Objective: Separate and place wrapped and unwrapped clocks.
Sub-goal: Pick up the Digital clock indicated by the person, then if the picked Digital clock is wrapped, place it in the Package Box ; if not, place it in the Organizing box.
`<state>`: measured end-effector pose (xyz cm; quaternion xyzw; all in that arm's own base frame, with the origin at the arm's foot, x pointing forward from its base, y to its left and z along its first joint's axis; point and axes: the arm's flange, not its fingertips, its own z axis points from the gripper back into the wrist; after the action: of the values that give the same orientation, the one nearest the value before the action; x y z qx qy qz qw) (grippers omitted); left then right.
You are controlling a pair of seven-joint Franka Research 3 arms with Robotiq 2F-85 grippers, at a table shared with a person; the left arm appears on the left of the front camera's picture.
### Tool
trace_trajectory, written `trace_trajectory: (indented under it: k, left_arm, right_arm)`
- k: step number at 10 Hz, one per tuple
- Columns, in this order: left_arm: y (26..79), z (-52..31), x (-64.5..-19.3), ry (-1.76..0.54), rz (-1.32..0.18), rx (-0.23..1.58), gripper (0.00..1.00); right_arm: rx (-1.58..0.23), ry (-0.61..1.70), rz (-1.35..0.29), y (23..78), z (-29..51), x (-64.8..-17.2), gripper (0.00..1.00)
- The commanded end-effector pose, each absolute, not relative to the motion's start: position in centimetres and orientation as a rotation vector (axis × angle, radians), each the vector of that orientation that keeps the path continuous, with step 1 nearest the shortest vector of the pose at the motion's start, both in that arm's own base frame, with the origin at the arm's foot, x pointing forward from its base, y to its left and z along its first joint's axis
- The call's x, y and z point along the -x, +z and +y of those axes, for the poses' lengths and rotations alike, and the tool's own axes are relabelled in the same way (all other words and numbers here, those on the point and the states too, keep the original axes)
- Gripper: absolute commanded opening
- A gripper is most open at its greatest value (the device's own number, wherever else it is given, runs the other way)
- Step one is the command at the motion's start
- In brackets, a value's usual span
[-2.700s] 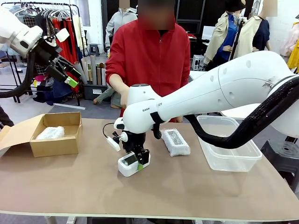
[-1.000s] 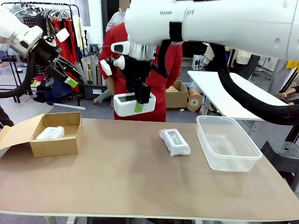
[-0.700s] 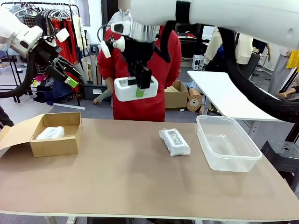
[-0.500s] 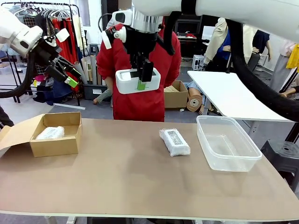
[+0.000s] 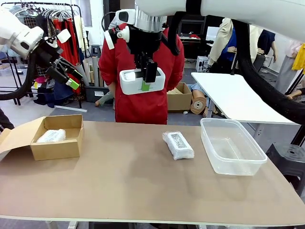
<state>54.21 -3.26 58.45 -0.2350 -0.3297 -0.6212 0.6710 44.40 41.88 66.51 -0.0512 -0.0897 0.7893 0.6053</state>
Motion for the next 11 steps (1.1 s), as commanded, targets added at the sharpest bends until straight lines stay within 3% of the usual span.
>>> trace_trajectory:
  k: [1, 9, 11]
  left_arm:
    - [58.5, -3.2, -54.1, -1.405, -0.744, 0.526, 1.0]
    - [58.5, -3.2, -54.1, -1.405, -0.744, 0.526, 1.0]
    - [58.5, -3.2, -54.1, -1.405, -0.744, 0.526, 1.0]
  right_arm:
    - [0.114, 1.831, -0.215, 66.8, 41.8, -44.2, 0.0]
    - [0.118, 1.826, -0.208, 66.5, 41.9, -44.4, 0.0]
    - [0.095, 1.735, -0.241, 66.4, 39.7, -44.3, 0.0]
